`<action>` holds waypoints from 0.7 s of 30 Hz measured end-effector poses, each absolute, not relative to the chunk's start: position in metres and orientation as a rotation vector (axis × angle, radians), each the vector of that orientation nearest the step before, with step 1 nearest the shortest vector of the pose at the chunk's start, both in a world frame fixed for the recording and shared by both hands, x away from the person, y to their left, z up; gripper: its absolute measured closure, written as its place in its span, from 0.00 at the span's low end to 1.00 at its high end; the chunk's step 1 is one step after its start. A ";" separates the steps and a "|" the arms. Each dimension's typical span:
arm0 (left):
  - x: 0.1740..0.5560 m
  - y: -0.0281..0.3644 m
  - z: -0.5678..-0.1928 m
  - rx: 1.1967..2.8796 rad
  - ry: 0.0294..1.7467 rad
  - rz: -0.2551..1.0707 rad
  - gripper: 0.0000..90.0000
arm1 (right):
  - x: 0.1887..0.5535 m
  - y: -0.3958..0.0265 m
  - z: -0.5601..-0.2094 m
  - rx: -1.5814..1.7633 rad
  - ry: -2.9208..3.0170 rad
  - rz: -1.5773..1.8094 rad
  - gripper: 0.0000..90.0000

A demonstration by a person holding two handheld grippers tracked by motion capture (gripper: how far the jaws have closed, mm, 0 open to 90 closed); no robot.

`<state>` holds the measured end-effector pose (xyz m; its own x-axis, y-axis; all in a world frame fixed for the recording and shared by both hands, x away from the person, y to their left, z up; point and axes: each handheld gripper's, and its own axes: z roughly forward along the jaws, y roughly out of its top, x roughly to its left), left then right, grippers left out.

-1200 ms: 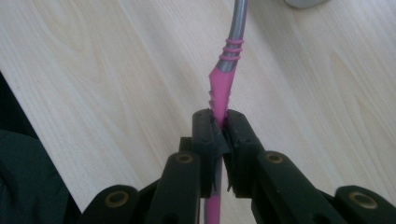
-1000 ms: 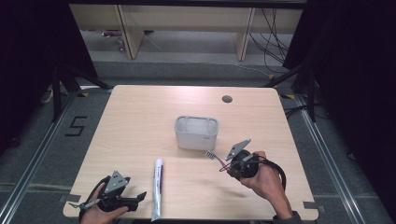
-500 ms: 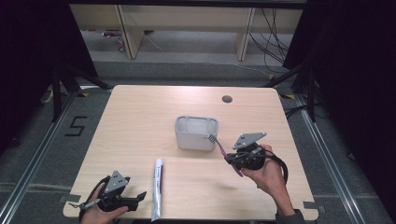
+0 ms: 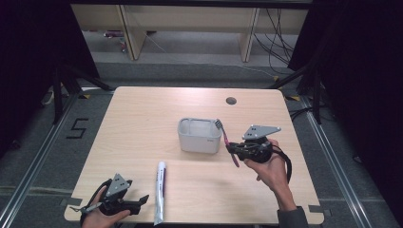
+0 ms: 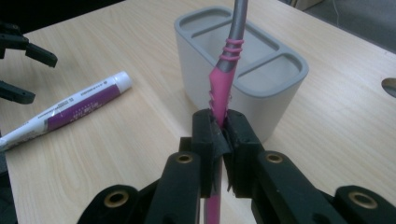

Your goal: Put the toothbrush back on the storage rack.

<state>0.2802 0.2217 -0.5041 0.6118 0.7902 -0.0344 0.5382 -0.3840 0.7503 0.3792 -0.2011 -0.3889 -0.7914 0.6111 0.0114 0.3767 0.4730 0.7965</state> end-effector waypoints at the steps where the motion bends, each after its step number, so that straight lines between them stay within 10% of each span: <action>1: 0.280 0.222 -0.504 2.086 1.041 0.429 0.19 | 0.381 -0.200 -0.388 0.845 2.439 1.234 0.93; 21: 0.280 0.222 -0.504 2.087 1.043 0.433 0.19 | 0.412 -0.191 -0.376 0.901 2.303 1.443 0.93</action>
